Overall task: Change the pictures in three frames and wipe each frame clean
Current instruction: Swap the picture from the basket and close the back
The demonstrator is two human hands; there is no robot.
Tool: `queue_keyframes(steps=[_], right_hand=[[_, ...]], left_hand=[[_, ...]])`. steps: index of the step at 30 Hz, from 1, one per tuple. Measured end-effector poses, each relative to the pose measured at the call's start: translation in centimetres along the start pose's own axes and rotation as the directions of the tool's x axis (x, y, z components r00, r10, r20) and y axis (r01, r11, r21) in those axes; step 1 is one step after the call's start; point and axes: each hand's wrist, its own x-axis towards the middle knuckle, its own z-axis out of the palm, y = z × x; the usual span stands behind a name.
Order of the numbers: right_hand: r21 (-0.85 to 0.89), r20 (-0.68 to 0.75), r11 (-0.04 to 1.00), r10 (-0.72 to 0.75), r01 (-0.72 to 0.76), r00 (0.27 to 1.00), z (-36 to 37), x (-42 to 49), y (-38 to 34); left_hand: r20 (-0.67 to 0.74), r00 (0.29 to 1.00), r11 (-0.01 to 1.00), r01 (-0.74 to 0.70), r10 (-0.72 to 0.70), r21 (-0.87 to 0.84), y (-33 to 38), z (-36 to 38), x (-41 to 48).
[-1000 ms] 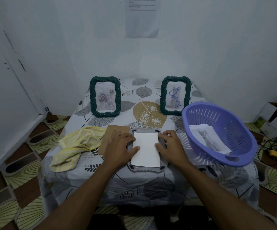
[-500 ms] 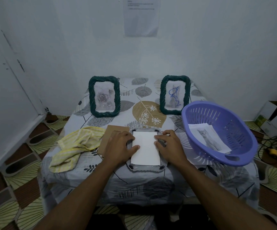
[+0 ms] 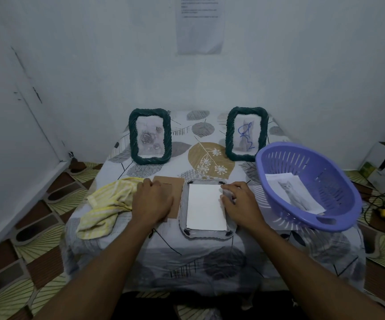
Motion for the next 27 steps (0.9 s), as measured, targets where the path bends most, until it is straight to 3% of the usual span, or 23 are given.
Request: queue_keyframes(steps=[6,11,15,23,27], right_hand=[[0.007,-0.047,0.999,-0.037,0.037,0.998,-0.7,-0.6,-0.5],[0.025,-0.012,1.000,0.016,-0.016,1.000,-1.4,-0.6,-0.3],[0.041,0.024,0.999,0.021,-0.022,1.000,-1.9,-0.6,-0.6],[0.110,-0.006,0.993,0.046,-0.045,0.999,-2.2,-0.7,-1.1],[0.403,0.097,0.902,0.129,-0.157,0.987,-2.8,-0.9,-2.3]], left_hand=[[-0.018,0.996,0.975,0.082,-0.087,-0.205,1.2,-1.5,-0.3],[-0.153,0.977,0.917,0.080,-0.150,-0.390,2.0,-4.7,-0.5],[-0.204,0.961,0.901,0.083,-0.185,-0.426,2.5,-7.1,0.1],[-0.001,0.996,0.892,0.081,-0.091,-0.446,7.1,-6.2,-2.3],[0.020,0.998,0.909,0.065,-0.063,-0.412,9.2,-5.3,-2.7]])
